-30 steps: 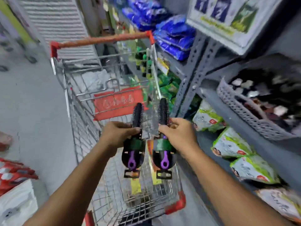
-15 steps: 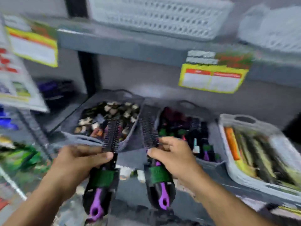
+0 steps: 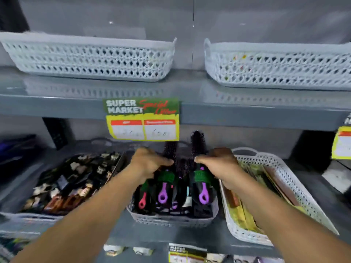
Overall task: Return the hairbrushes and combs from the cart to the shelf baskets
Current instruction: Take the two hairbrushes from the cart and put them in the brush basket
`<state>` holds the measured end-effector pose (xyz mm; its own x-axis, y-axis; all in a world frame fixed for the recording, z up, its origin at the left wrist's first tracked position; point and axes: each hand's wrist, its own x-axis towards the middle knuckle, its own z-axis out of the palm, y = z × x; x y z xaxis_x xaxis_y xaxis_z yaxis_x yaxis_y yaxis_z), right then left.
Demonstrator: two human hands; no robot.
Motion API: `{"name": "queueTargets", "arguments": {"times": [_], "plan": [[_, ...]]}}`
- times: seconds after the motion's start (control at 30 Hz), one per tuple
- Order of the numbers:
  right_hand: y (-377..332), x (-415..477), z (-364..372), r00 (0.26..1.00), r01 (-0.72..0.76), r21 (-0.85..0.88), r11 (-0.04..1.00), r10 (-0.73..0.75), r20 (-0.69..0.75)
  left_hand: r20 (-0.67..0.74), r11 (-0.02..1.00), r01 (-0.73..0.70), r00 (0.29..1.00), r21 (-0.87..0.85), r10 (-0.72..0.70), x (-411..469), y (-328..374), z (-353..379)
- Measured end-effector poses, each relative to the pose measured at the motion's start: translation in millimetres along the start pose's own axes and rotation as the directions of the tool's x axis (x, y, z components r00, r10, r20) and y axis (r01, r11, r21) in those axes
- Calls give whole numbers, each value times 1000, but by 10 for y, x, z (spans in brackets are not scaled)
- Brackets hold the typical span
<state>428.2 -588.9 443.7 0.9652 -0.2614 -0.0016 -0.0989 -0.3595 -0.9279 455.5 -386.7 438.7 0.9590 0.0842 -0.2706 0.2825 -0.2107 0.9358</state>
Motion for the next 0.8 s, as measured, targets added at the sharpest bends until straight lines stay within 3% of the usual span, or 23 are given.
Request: {"name": "queueTargets", "arguments": {"times": [0.1,0.23,0.5,0.8], "plan": [[-3,216,32,1000,-17,-193,981,19,9,-9,997,-3,1000,79,4,248,11,124],[55,322,114,996,-32,-402,915,65,69,-146,973,3,989,231,32,342,-77,283],[418,409,405,978,1,-548,837,114,177,-211,920,143,975,364,-68,488,-478,492],[536,408,488,962,27,-617,786,147,228,-178,918,199,973,343,-145,541,-483,524]]}}
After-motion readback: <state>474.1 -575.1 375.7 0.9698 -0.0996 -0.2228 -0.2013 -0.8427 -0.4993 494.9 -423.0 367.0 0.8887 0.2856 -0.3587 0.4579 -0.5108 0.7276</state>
